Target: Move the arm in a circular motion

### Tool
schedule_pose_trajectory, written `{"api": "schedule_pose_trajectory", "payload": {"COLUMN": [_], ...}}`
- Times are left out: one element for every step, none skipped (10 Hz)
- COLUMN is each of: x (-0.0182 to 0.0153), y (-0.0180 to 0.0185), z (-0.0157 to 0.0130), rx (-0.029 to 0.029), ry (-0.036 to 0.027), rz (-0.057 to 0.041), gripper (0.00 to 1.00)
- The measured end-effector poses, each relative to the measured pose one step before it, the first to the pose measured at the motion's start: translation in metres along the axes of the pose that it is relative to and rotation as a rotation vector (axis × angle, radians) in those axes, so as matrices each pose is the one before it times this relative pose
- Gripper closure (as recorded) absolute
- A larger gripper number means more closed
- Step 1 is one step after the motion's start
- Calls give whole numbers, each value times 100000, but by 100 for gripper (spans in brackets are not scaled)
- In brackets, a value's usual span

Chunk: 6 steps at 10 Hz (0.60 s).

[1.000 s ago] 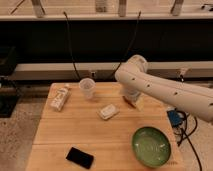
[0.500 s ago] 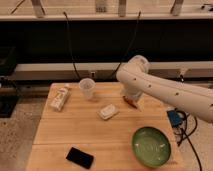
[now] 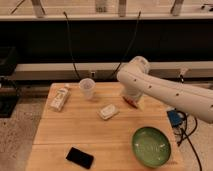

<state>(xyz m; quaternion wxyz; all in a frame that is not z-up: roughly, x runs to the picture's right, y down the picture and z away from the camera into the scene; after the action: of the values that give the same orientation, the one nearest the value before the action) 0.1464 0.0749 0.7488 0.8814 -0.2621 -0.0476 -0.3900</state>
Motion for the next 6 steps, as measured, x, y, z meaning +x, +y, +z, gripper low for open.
{"api": "schedule_pose_trajectory", "payload": {"x": [125,156,-180,-186,73,87], "y": [153,244,-155,-269,274,170], "z": [61,45,15,-2,123,61], "rx": [97,13,85,408,-241,-58], "ry": [3,50,19,-21,53,6], "rz": [-721,-636,-833,-948,-576,-438], "gripper": [20,20,20,20,20,20]}}
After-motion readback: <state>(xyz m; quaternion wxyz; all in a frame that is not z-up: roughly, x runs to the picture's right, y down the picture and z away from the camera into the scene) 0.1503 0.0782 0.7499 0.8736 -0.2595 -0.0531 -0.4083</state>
